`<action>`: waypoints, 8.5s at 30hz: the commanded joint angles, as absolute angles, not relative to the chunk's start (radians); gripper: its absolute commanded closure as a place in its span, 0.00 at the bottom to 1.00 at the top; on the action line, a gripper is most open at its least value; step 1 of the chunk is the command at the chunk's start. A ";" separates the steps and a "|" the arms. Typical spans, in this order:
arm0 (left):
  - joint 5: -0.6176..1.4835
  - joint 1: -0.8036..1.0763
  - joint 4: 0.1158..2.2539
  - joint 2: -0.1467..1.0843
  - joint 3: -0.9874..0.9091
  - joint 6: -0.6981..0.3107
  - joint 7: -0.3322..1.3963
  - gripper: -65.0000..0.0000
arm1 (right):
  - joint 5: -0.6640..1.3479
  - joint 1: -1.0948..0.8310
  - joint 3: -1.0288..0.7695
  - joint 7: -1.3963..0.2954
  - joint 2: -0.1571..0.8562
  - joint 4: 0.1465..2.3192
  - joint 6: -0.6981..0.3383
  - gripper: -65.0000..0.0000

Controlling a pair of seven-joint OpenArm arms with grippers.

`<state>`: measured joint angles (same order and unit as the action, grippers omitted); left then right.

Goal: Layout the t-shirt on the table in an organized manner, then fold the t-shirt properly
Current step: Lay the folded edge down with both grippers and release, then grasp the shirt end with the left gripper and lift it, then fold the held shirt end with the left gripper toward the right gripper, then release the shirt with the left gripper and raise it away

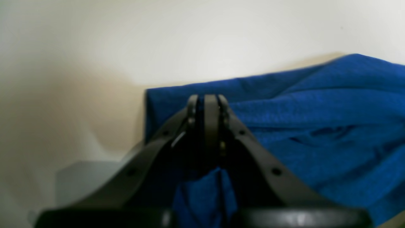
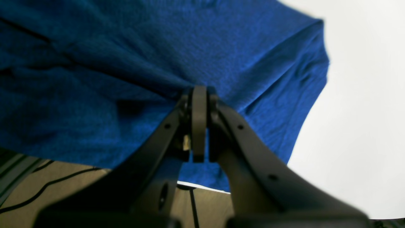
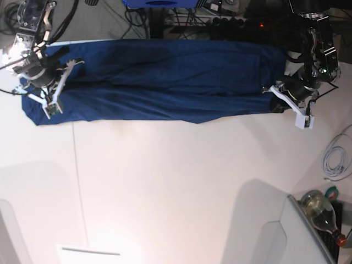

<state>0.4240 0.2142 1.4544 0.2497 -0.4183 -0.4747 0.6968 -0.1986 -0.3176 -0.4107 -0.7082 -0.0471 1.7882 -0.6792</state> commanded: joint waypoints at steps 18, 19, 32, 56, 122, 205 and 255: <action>0.437 0.208 1.409 0.266 -0.340 -0.476 0.680 1.00 | -0.194 -0.340 -0.415 -0.690 -0.067 1.730 -0.671 1.00; 0.437 0.208 1.408 0.266 -0.340 -0.476 0.680 1.00 | -0.194 -0.340 -0.415 -0.690 -0.067 1.730 -0.671 1.00; 0.286 0.186 1.415 0.255 -0.331 -0.476 0.680 1.00 | -0.196 -0.338 -0.414 -0.691 -0.061 1.678 -0.671 0.91; 0.326 0.291 1.705 0.266 -0.366 -0.541 0.823 0.33 | -0.193 -0.332 -0.418 -0.691 -0.061 1.727 -0.671 0.39; 0.493 0.297 1.463 0.237 -0.593 -0.698 0.522 1.00 | -0.189 -0.317 -0.529 -0.573 -0.096 1.802 -0.677 0.39; 0.506 0.150 1.524 0.021 0.360 -0.349 0.522 0.89 | -0.189 -0.312 -0.536 -0.573 -0.093 1.808 -0.677 0.39; 0.674 0.438 1.299 0.237 -0.733 -0.483 0.521 1.00 | -0.421 -0.275 0.317 -0.573 -0.090 1.689 -0.698 0.34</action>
